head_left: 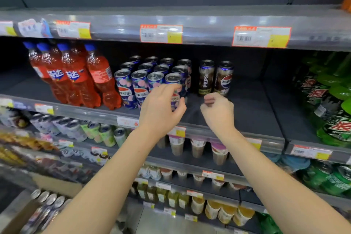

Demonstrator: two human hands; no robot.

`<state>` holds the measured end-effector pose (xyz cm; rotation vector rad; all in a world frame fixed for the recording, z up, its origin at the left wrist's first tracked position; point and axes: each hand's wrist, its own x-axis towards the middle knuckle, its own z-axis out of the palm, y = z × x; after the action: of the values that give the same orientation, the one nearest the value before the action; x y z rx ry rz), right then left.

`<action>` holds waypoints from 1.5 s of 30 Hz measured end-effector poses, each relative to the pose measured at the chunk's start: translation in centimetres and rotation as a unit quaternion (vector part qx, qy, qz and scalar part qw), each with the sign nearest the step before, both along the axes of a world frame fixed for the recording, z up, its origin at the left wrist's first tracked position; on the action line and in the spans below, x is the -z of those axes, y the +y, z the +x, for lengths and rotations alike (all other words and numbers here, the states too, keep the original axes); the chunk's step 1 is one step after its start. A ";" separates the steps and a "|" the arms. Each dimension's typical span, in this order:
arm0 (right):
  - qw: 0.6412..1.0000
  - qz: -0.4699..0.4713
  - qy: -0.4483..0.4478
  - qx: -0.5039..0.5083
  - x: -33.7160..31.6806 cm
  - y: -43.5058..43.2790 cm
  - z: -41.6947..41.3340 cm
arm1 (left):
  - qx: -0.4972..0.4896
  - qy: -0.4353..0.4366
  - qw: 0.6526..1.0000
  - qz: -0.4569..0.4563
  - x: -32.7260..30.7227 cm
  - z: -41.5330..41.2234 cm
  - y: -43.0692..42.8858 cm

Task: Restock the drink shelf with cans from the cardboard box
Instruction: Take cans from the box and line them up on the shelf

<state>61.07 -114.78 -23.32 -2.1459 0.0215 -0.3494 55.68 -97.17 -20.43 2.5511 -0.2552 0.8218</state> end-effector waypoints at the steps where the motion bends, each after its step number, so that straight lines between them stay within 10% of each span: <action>1: 1.000 -0.014 -0.003 -0.025 0.1 0.9 -1.0 | -0.009 0.006 1.000 0.006 0.4 -0.6 0.8; 22: 0.835 -0.332 0.043 -0.438 5.2 36.6 -20.7 | -0.390 0.320 0.862 0.048 8.0 -31.3 33.2; 45: 0.788 -0.359 0.116 -0.487 13.2 68.1 -30.5 | -0.347 0.366 0.862 0.060 13.4 -40.5 62.2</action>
<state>30.54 -46.71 -36.48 -2.5579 -1.2133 0.6217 15.19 -35.01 -33.87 2.8633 0.9168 -0.0290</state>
